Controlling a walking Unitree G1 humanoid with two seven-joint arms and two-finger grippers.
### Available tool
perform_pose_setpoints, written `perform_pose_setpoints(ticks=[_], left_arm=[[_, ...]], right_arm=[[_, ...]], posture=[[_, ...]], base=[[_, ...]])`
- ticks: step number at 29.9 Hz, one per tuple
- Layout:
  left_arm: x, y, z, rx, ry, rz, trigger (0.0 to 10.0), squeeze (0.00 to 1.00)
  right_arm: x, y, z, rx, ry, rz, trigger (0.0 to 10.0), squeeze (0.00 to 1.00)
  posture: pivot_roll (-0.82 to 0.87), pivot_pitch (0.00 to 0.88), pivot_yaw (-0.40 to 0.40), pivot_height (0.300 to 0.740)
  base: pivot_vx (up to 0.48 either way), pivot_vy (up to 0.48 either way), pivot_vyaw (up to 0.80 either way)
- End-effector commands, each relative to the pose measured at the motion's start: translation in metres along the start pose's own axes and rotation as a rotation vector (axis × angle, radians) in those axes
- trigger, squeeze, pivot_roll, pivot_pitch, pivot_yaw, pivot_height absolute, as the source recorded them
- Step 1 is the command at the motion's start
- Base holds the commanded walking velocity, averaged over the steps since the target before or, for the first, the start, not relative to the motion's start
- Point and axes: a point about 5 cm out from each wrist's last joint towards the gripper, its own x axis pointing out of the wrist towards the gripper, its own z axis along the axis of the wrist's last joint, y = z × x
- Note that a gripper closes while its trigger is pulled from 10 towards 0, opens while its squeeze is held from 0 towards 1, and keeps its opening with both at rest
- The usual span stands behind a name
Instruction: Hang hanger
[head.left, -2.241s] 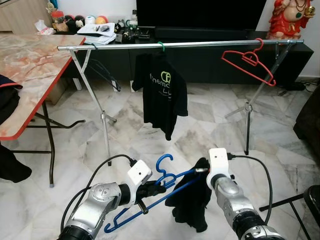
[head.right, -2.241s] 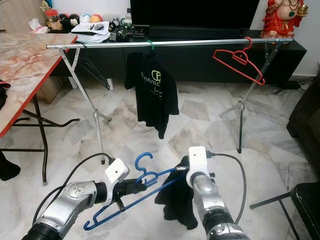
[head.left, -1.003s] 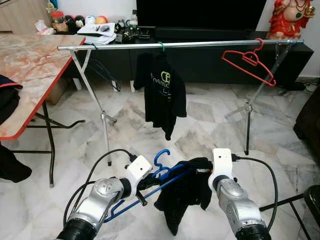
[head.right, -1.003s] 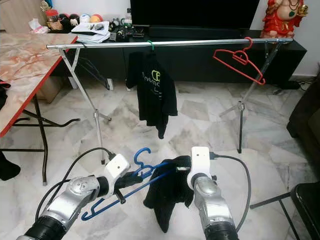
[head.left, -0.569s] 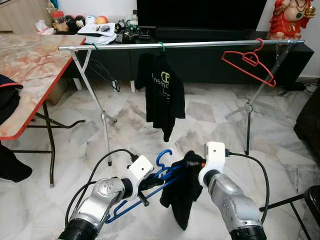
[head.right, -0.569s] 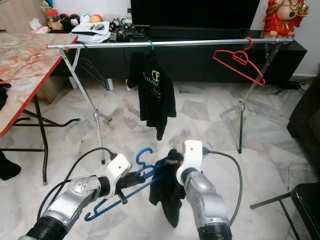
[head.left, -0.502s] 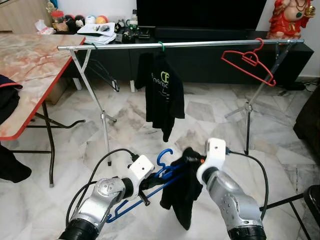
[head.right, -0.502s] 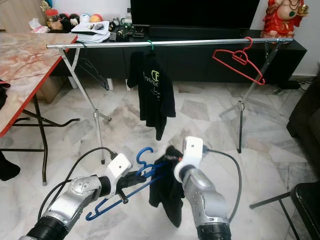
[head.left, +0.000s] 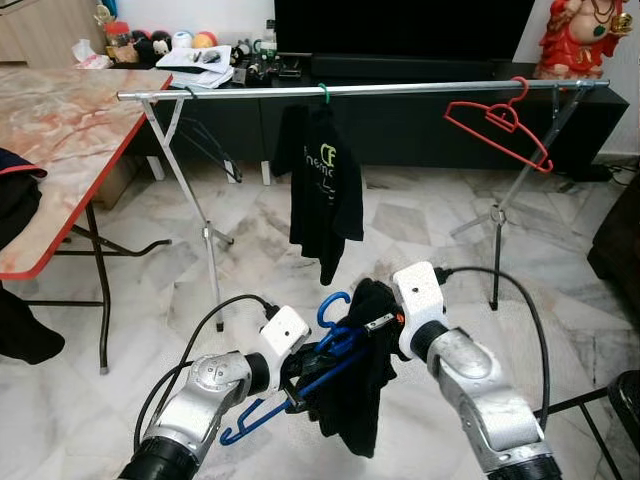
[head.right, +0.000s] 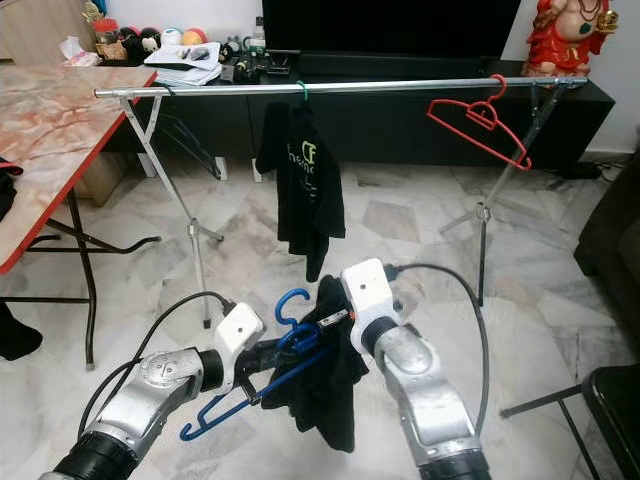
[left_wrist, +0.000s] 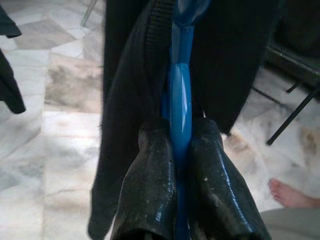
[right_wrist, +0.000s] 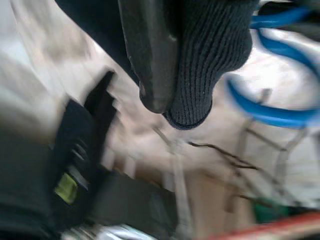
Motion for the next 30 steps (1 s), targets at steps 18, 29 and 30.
perform_pose_setpoints(ticks=[18, 29, 30], left_arm=[[-0.002, 0.001, 0.013, -0.042, -0.103, 0.005, 10.0, 0.0], [-0.002, 0.001, 0.018, -0.065, -0.148, 0.013, 10.0, 0.0], [-0.002, 0.0, 0.018, -0.066, -0.147, 0.006, 10.0, 0.0]], right_arm=[[-0.024, 0.003, -0.009, -0.115, -0.03, 0.263, 10.0, 0.0], [-0.027, -0.015, -0.021, -0.122, 0.037, 0.192, 10.0, 0.0], [-0.026, -0.014, -0.019, -0.113, 0.026, 0.19, 10.0, 0.0]], posture=[[0.0, 0.103, 0.012, 0.74], [0.0, 0.107, 0.01, 0.74], [0.0, 0.107, 0.01, 0.74]], base=[[0.0, 0.0, 0.0], [0.0, 0.0, 0.0], [0.0, 0.0, 0.0]])
